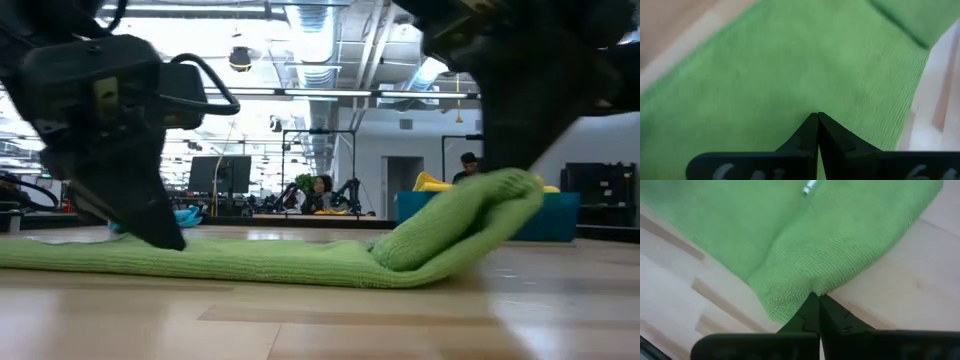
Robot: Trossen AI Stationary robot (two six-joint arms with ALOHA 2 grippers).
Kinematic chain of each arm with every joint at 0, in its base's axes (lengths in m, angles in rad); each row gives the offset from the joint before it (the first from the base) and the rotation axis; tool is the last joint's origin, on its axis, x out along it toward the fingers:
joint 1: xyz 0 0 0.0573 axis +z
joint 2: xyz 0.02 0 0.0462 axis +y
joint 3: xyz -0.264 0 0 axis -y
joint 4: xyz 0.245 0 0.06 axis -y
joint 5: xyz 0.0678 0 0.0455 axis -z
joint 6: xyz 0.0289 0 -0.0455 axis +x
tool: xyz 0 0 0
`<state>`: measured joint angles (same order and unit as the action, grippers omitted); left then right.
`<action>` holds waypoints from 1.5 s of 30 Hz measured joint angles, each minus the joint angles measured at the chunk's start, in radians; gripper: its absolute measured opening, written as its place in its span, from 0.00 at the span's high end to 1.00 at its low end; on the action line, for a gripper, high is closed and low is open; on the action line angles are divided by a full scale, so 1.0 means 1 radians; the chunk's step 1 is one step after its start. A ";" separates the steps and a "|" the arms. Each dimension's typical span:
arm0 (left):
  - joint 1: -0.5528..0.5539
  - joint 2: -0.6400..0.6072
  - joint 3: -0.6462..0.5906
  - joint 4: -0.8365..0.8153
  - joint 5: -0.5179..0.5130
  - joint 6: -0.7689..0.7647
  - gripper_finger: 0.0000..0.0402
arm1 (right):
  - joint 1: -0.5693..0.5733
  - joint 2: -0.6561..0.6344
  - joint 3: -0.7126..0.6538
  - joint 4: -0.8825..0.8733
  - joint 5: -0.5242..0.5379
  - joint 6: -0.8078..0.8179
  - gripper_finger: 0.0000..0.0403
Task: Fold microfiber towels
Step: Fold the green microfiber cloth
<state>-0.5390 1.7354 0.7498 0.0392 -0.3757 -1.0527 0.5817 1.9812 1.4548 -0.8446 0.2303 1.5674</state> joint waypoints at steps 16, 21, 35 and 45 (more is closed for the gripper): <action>0.070 0.001 0.000 0.097 -0.043 0.099 1.00 | -0.076 0.001 0.061 0.092 -0.024 -0.212 0.95; 0.071 0.001 0.000 0.095 -0.058 0.098 1.00 | -0.093 0.001 0.061 0.170 -0.026 -0.262 0.96; 0.071 0.001 0.000 0.100 -0.070 0.098 1.00 | -0.121 0.003 0.061 0.254 -0.045 -0.346 0.95; 0.061 0.058 0.041 0.311 -0.079 0.066 1.00 | -0.097 -0.001 0.061 0.245 -0.039 -0.311 0.95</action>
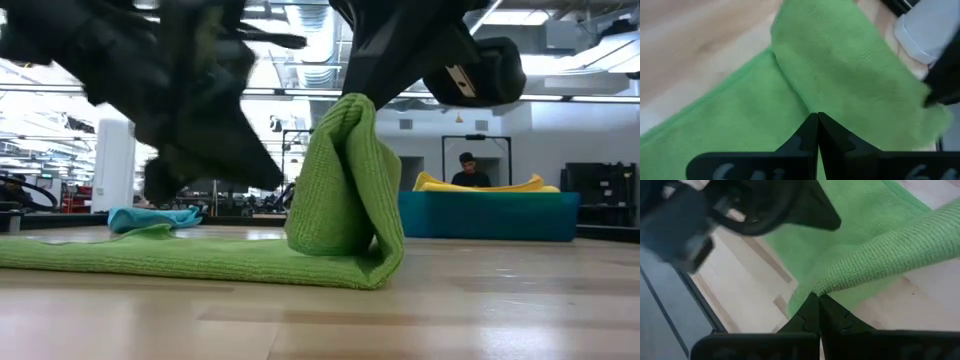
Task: Fold microfiber towels
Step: Fold the green microfiber cloth
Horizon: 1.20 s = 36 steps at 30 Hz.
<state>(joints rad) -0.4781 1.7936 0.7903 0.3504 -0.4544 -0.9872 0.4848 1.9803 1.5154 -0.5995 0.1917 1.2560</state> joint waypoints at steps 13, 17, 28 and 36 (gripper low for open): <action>-0.008 0.247 0.295 -0.006 0.113 0.085 1.00 | 0.020 0.002 0.000 -0.017 -0.025 0.017 0.95; -0.005 0.288 0.362 -0.027 0.151 0.089 1.00 | 0.029 0.002 -0.001 -0.026 -0.043 0.026 0.95; 0.009 0.268 0.377 -0.163 0.283 0.140 1.00 | 0.039 0.003 -0.001 -0.023 -0.034 0.021 0.95; 0.010 0.191 0.377 -0.374 0.342 0.167 1.00 | 0.055 0.003 0.000 -0.036 -0.032 0.026 0.95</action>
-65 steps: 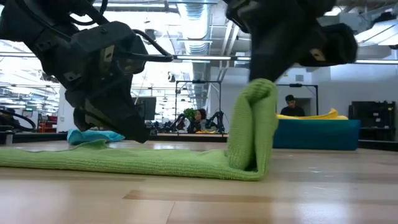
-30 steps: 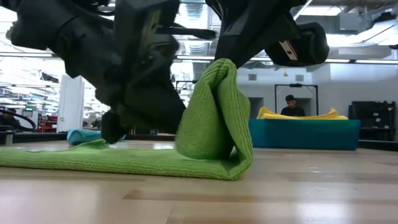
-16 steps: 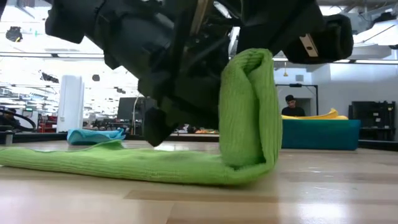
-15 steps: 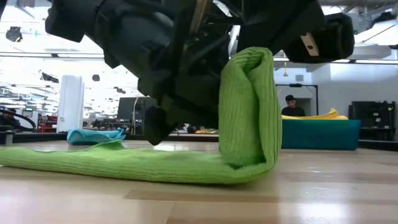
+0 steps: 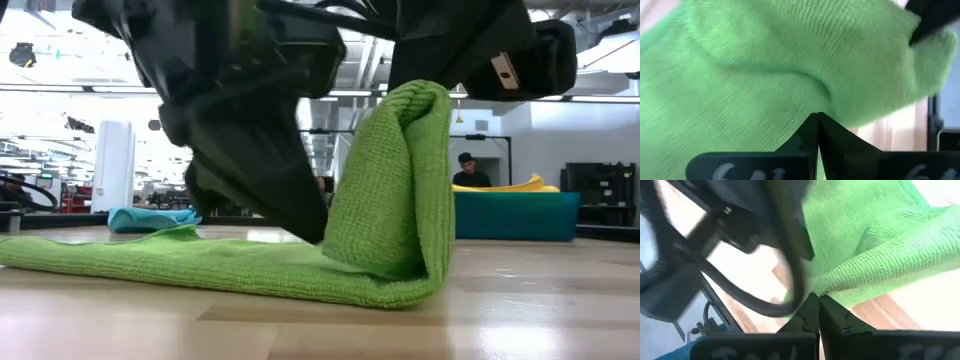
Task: Fold microfiber towels
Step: Fold the green microfiber cloth
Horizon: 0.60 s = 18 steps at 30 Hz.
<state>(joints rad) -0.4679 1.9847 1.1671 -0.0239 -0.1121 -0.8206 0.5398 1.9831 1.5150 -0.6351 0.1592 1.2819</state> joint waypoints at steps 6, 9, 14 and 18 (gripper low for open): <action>-0.031 -0.063 0.001 -0.077 -0.069 0.008 1.00 | 0.005 0.000 0.000 0.016 0.000 0.000 0.94; -0.058 -0.041 0.000 -0.016 -0.082 0.013 1.00 | 0.001 0.000 0.001 0.026 -0.005 0.000 0.94; -0.068 0.032 0.000 0.066 -0.107 -0.041 1.00 | -0.001 0.000 0.001 0.026 -0.016 0.000 0.94; -0.067 0.076 0.000 0.191 -0.109 -0.059 1.00 | -0.001 0.000 0.001 0.026 -0.023 0.000 0.94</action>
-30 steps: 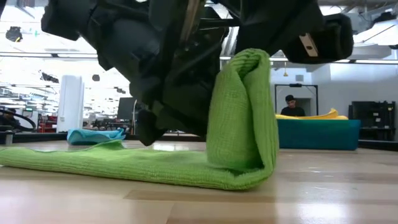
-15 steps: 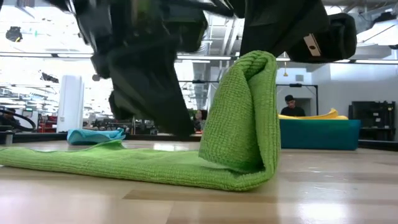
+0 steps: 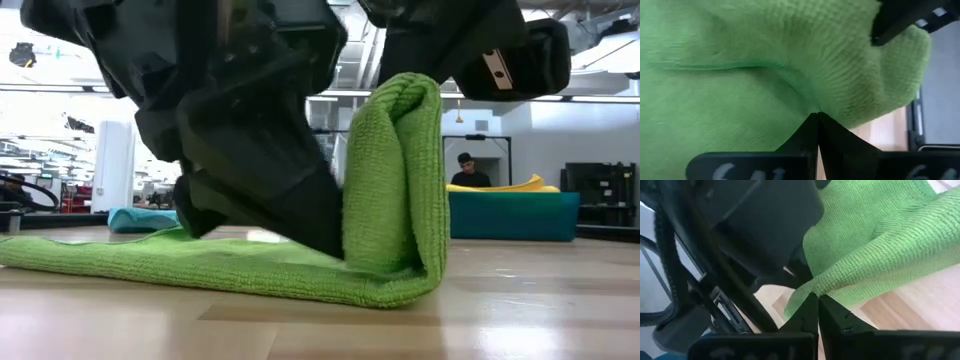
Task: Fold microfiber towels
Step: Fold the green microfiber cloth
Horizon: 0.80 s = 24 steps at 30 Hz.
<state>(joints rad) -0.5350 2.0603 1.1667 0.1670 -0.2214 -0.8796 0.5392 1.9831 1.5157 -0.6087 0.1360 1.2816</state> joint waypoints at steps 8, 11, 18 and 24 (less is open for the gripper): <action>-0.002 0.020 -0.001 0.069 -0.033 -0.009 1.00 | -0.003 0.000 0.000 0.023 -0.004 -0.018 0.93; -0.002 0.020 -0.001 0.077 -0.035 0.003 1.00 | -0.012 0.000 0.000 0.039 -0.008 -0.048 0.92; -0.005 0.020 -0.001 0.076 -0.053 0.006 1.00 | -0.047 0.001 -0.001 0.050 -0.017 -0.063 0.87; -0.017 0.020 -0.001 0.074 -0.073 0.007 1.00 | -0.068 0.001 -0.001 0.063 -0.063 -0.090 0.79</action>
<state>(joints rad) -0.5522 2.0804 1.1656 0.2409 -0.2946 -0.8730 0.4716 1.9842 1.5143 -0.5453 0.0728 1.1917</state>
